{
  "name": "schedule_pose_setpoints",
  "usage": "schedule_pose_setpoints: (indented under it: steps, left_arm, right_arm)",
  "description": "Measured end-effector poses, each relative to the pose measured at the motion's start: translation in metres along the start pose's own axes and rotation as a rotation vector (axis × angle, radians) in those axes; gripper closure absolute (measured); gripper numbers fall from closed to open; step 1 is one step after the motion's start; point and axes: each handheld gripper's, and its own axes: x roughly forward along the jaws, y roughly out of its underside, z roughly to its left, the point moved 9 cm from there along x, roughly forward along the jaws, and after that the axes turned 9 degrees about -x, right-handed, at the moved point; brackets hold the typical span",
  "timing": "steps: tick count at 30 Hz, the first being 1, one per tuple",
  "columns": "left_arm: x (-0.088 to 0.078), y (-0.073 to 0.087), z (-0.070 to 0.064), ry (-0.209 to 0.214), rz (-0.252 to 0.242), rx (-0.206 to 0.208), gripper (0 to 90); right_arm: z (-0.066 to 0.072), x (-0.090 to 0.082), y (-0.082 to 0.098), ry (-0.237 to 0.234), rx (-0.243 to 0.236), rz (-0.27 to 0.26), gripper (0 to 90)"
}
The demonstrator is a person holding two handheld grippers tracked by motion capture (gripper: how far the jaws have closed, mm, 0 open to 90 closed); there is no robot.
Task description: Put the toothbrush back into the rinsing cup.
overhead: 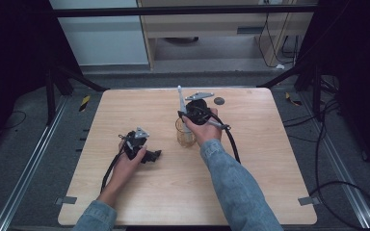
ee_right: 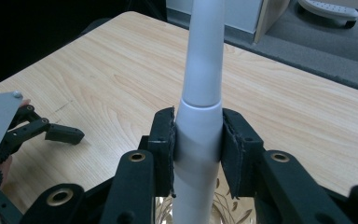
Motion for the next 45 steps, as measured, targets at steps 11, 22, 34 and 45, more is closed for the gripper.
schedule_pose_setpoints:
  steps: [11, 22, 34, 45]
  left_arm:
    - [0.000, 0.000, 0.000, 0.000, 0.003, 0.003, 0.0]
    - [0.000, 0.000, 0.000, -0.001, 0.002, 0.003, 0.0]
    - [0.000, 0.000, 0.000, -0.001, 0.002, 0.003, 0.0]
    - [0.000, 0.000, 0.000, 0.000, 0.002, 0.003, 0.0]
  right_arm:
    - [0.000, 0.003, 0.007, -0.001, 0.001, 0.013, 67.3]
    - [0.000, 0.003, 0.010, -0.001, -0.007, 0.025, 67.3]
    - [0.001, 0.005, 0.013, 0.000, -0.019, 0.047, 67.3]
    - [0.001, 0.007, 0.013, 0.003, -0.021, 0.050, 67.2]
